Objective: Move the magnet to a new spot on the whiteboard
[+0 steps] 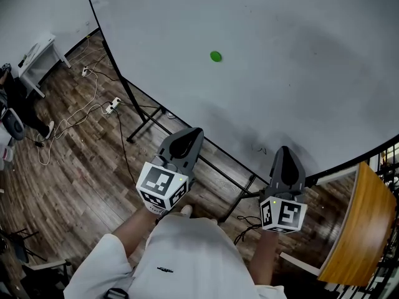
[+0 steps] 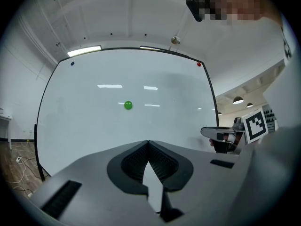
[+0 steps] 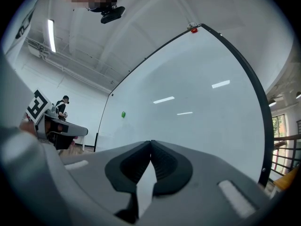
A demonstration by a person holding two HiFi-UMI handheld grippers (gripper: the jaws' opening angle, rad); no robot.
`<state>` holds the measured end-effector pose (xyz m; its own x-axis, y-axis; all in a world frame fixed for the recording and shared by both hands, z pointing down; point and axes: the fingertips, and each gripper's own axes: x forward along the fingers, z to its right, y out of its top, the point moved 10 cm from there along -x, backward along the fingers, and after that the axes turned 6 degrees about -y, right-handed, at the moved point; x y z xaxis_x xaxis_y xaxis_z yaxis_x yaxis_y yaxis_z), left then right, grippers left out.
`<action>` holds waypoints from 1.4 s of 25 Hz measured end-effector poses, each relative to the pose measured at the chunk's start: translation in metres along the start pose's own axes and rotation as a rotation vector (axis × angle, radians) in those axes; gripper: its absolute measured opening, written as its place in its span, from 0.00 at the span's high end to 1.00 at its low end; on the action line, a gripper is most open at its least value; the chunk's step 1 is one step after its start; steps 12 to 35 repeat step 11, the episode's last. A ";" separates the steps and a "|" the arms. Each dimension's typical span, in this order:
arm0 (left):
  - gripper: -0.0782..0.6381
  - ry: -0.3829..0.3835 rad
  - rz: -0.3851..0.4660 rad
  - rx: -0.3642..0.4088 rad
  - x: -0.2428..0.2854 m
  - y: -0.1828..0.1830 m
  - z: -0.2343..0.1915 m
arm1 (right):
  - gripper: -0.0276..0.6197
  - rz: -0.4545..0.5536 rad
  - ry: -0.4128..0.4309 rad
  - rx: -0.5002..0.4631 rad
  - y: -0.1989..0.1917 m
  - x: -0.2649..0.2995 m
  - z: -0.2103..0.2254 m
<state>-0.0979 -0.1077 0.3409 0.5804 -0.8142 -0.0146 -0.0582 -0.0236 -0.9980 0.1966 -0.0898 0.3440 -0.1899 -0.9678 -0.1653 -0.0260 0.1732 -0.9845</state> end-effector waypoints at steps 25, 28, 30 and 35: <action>0.88 -0.013 0.003 0.003 -0.004 -0.002 0.001 | 0.94 0.006 -0.024 -0.015 0.009 -0.004 -0.005; 0.88 -0.013 0.003 0.003 -0.004 -0.002 0.001 | 0.94 0.006 -0.024 -0.015 0.009 -0.004 -0.005; 0.88 -0.013 0.003 0.003 -0.004 -0.002 0.001 | 0.94 0.006 -0.024 -0.015 0.009 -0.004 -0.005; 0.88 -0.013 0.003 0.003 -0.004 -0.002 0.001 | 0.94 0.006 -0.024 -0.015 0.009 -0.004 -0.005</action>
